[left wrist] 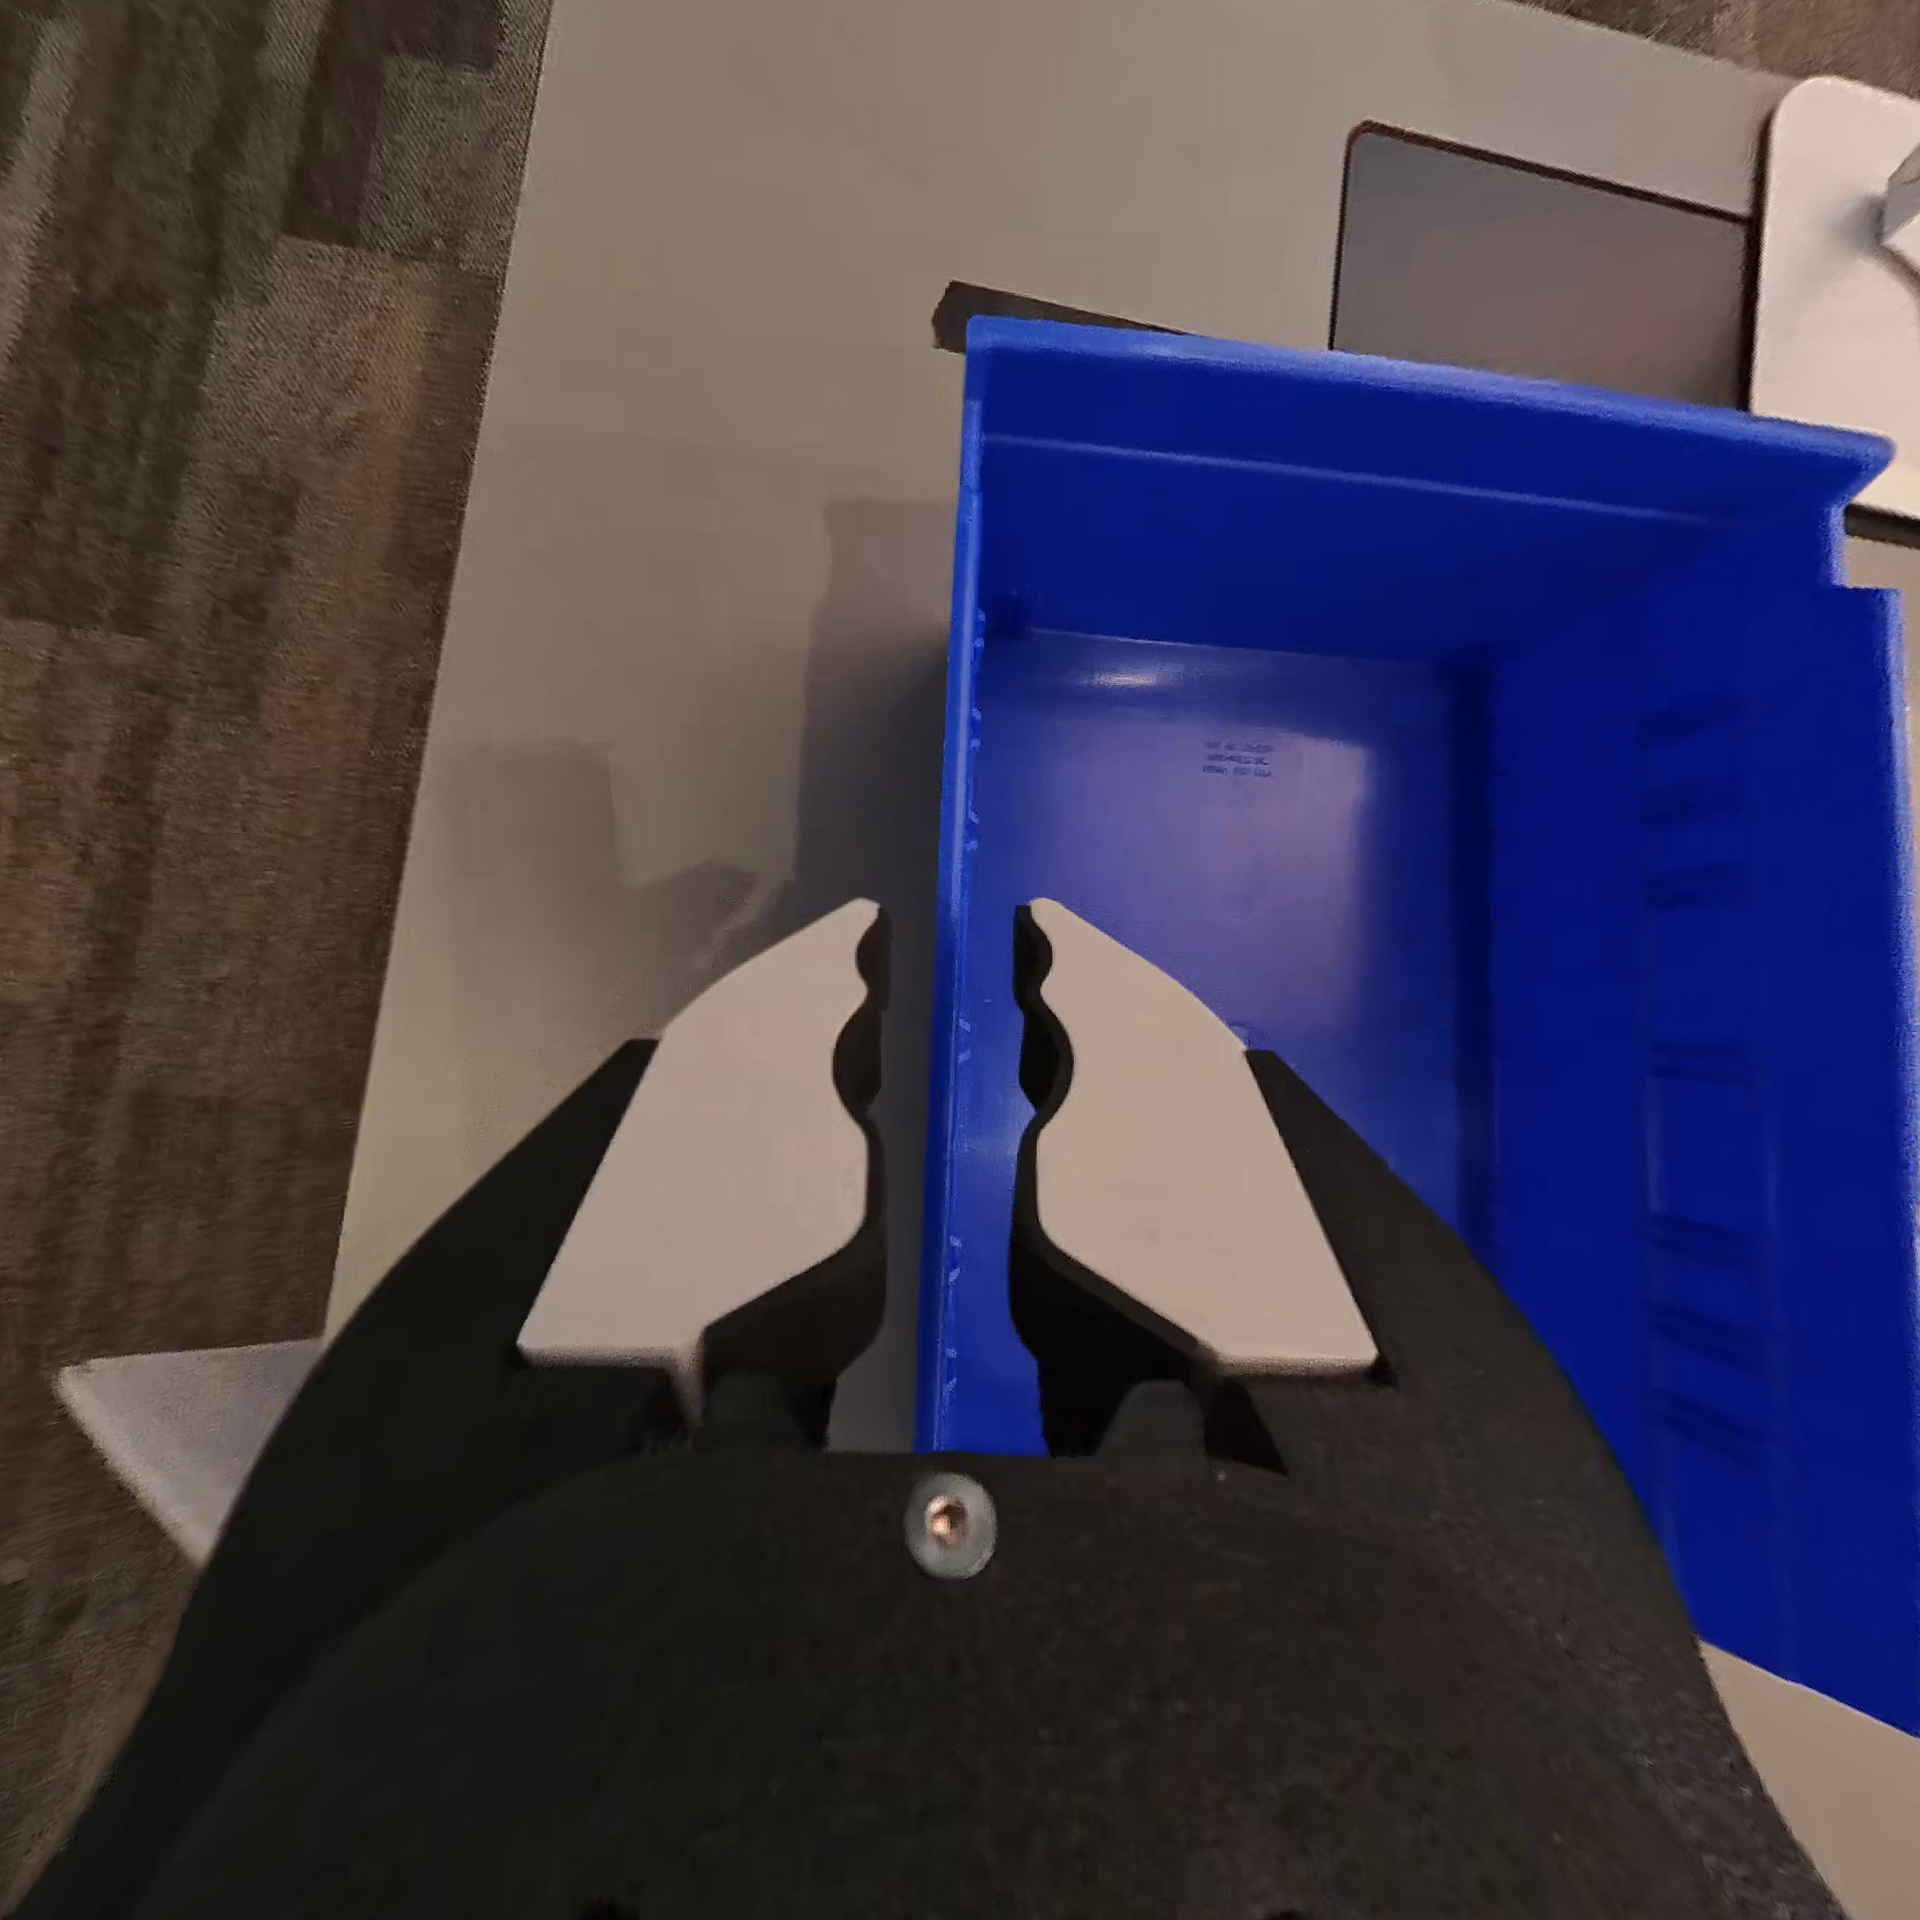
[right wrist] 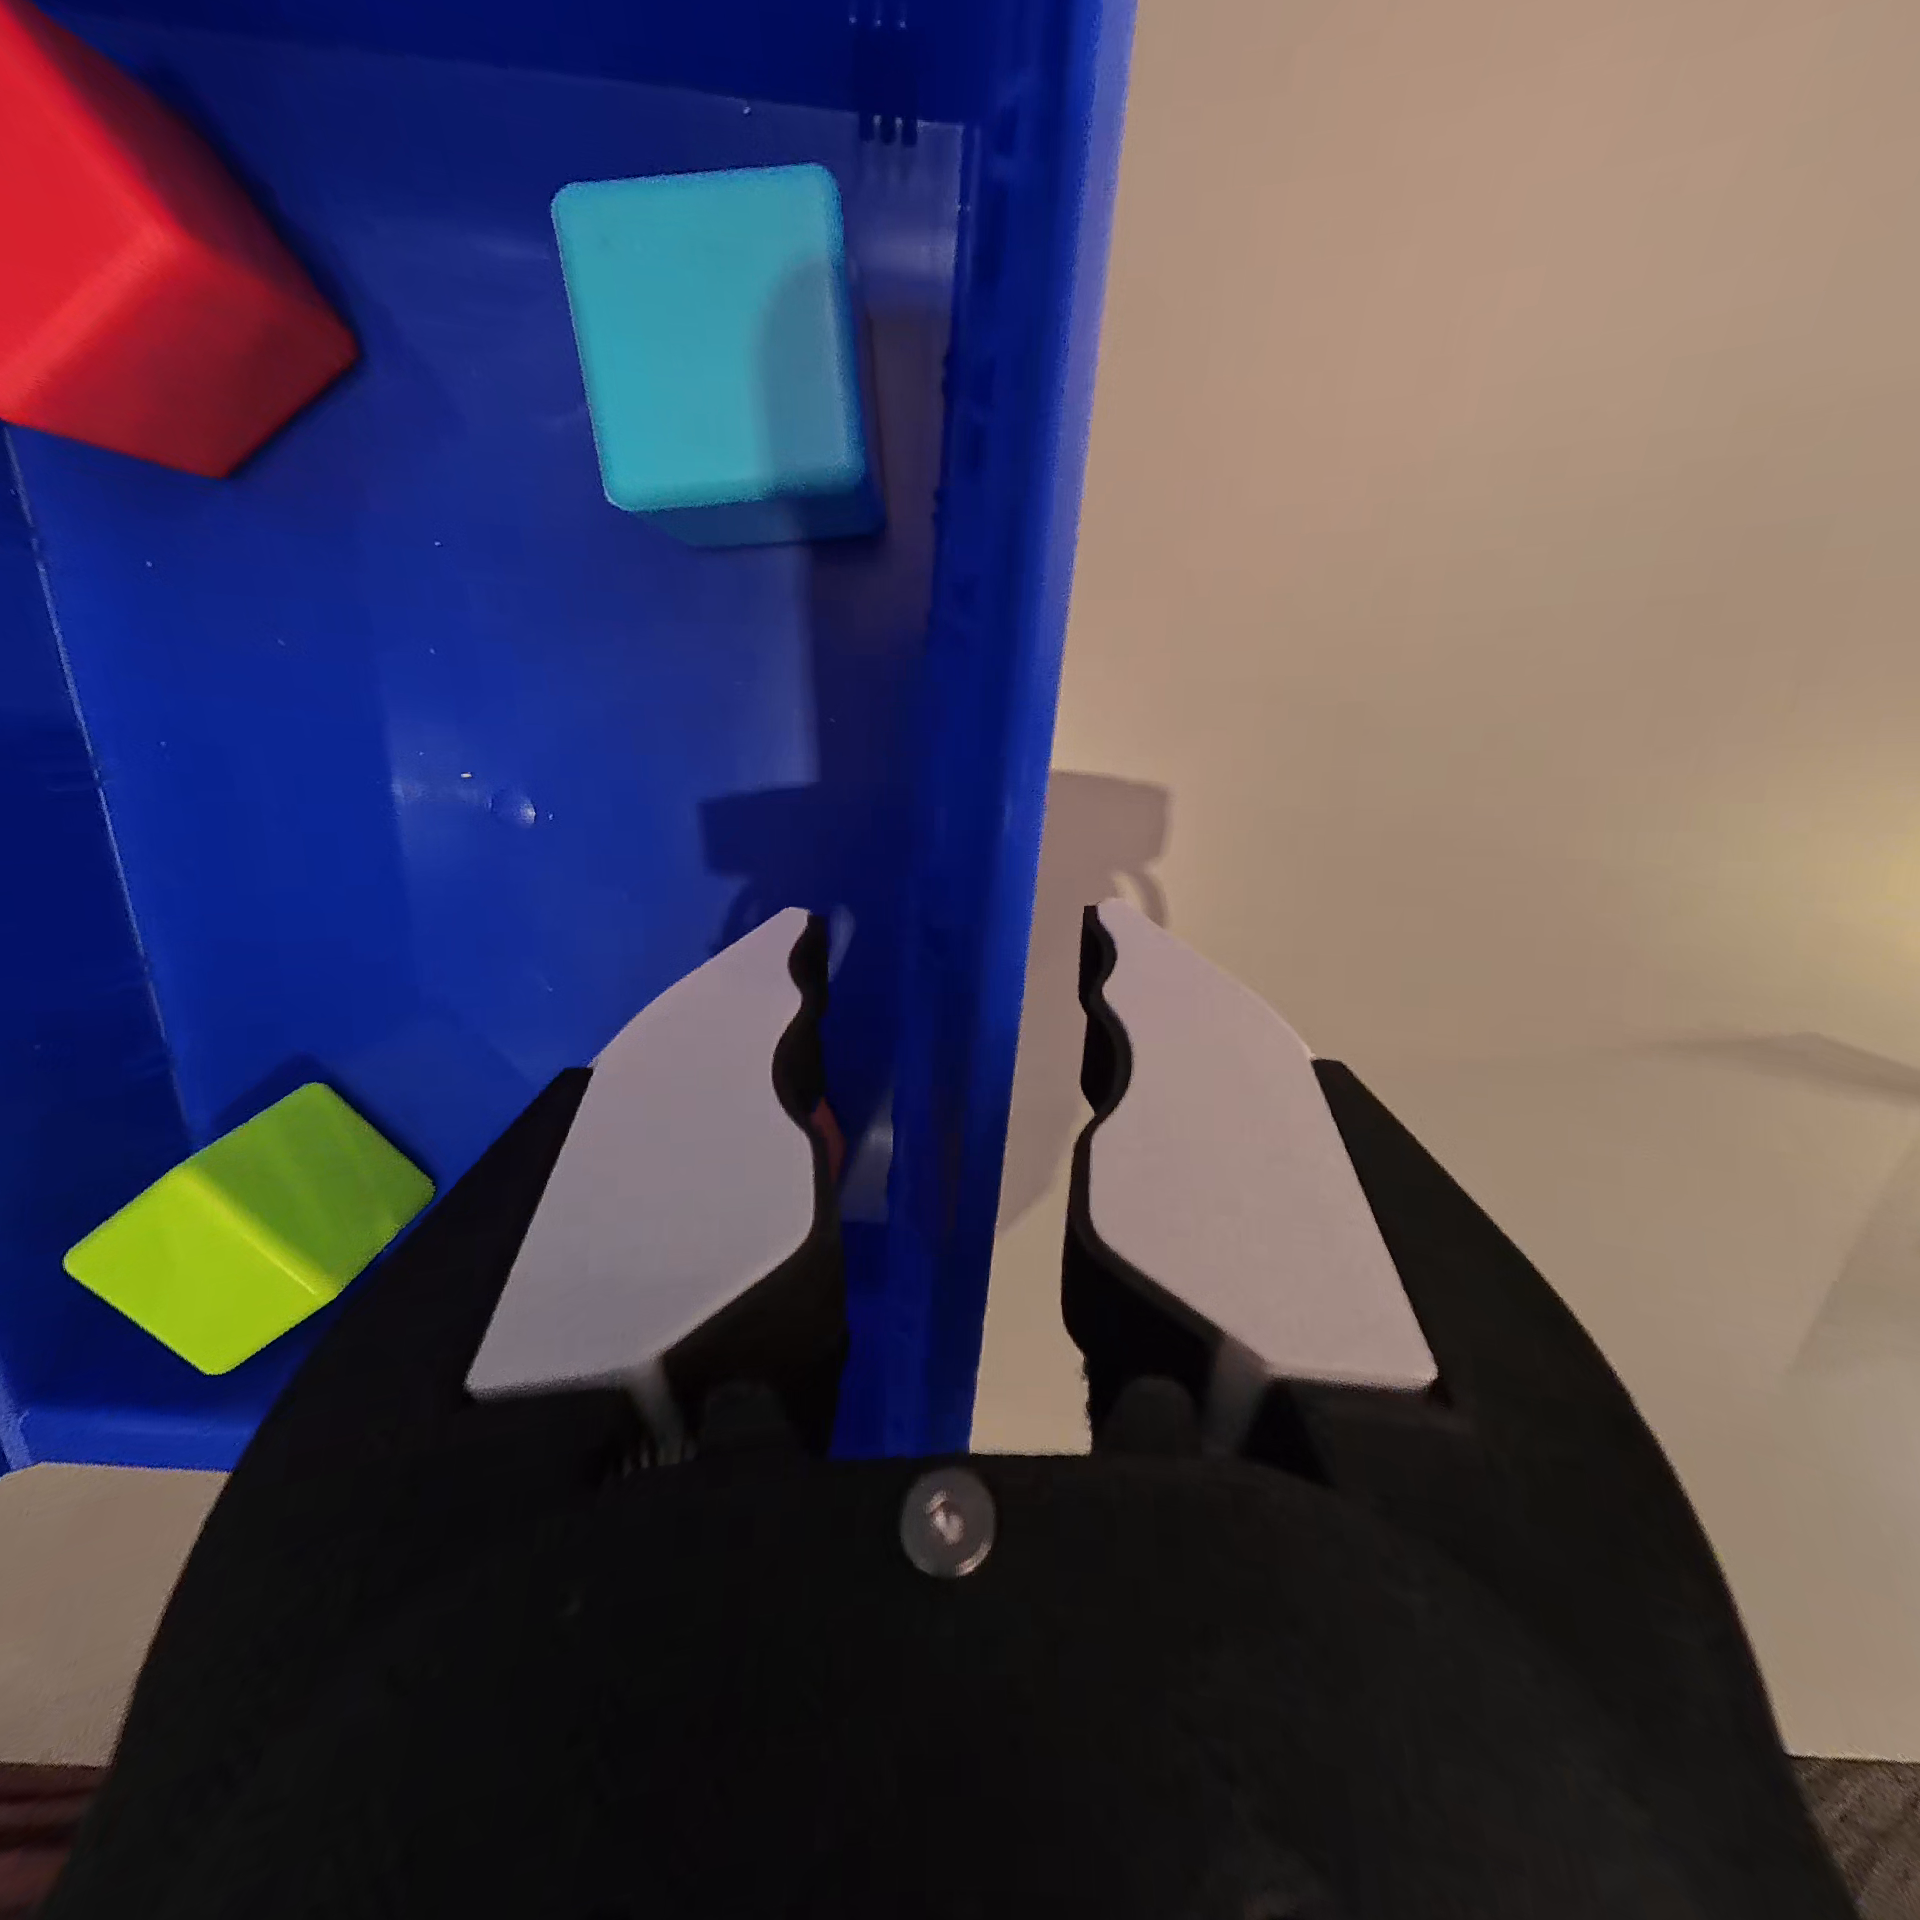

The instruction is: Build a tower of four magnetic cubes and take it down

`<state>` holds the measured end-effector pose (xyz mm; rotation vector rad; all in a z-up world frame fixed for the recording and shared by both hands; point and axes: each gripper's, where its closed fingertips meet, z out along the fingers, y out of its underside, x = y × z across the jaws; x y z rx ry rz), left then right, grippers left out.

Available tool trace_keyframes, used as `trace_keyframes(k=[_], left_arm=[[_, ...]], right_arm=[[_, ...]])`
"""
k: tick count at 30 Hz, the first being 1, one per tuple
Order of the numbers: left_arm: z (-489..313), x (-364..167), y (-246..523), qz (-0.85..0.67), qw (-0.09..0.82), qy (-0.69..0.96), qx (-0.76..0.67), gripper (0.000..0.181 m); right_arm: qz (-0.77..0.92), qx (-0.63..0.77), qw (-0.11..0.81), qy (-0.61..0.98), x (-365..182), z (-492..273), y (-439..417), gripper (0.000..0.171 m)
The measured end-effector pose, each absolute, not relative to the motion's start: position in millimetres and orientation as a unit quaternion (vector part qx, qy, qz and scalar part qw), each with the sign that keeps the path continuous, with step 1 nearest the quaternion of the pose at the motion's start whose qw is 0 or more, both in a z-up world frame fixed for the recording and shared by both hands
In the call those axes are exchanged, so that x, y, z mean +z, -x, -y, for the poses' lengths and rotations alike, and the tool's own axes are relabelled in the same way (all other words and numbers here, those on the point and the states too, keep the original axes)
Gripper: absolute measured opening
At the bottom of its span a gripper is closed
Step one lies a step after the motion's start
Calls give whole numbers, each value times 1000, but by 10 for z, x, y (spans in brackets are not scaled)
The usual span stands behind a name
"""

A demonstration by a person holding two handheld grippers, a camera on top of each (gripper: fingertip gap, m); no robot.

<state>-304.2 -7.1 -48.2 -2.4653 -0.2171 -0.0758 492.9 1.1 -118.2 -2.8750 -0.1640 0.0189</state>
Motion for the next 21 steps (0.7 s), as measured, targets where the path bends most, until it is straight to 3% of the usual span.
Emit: trace_keyframes(k=[9, 12, 16, 21], left_arm=[[91, -548, 3152, 98, 323, 941, -35, 22], [81, -539, 3084, 98, 325, 938, -67, 9], [140, -560, 2999, 89, 300, 946, -85, 27], [175, -719, 3053, 84, 263, 960, -42, 25]], right_arm=[[56, 16, 108, 992, -1273, 34, -4927, 49], [55, 19, 102, 993, -1297, 40, -4921, 48], [56, 17, 97, 994, -1304, 50, -4916, 47], [57, 19, 92, 994, -1310, 59, -4913, 46]])
